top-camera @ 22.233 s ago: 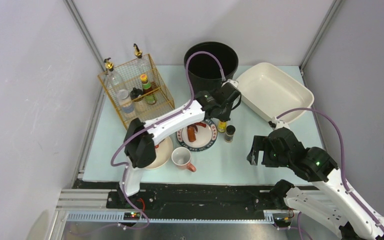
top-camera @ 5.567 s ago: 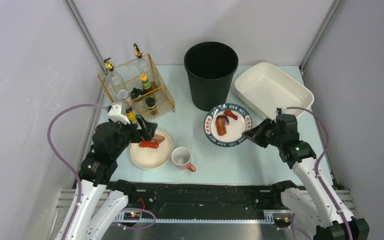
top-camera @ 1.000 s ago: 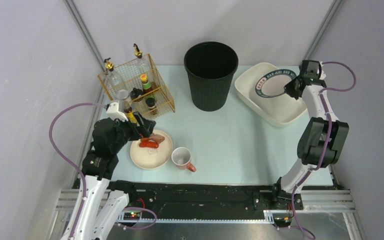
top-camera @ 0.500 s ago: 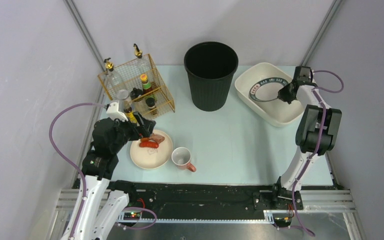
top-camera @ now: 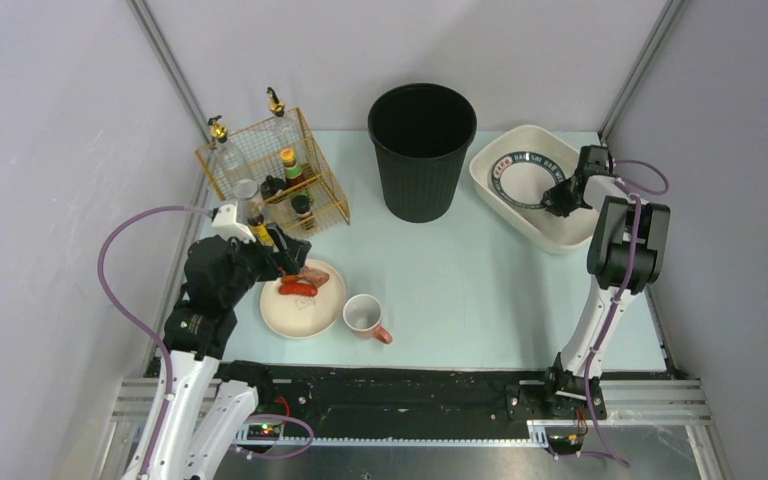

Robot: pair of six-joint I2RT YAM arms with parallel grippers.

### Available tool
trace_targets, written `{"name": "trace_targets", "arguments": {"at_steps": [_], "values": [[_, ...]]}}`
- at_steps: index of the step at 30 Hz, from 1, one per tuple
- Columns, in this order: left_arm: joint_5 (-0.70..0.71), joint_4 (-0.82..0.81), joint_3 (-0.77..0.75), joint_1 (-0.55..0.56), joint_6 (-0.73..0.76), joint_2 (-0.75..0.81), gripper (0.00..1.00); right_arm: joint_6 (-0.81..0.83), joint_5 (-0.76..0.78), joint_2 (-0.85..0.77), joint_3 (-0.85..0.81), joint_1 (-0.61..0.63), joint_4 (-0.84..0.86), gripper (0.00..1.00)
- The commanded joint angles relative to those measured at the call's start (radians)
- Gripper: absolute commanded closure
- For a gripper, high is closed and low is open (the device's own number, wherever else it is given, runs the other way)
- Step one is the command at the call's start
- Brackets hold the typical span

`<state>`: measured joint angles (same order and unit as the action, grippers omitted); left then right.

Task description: Clear the kitchen counter

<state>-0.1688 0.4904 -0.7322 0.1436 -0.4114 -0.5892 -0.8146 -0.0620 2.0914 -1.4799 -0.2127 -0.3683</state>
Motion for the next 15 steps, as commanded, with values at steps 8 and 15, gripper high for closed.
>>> {"name": "trace_targets", "arguments": {"at_steps": [8, 15], "values": [[-0.005, -0.028, 0.005, -0.012, -0.011, 0.011, 0.0, 0.006, -0.071, 0.035, -0.096, 0.03, -0.049, 0.54], [-0.017, -0.028, 0.004, -0.011, -0.013, 0.008, 0.0, 0.103, -0.033, -0.044, -0.128, 0.037, -0.157, 0.48]]}}
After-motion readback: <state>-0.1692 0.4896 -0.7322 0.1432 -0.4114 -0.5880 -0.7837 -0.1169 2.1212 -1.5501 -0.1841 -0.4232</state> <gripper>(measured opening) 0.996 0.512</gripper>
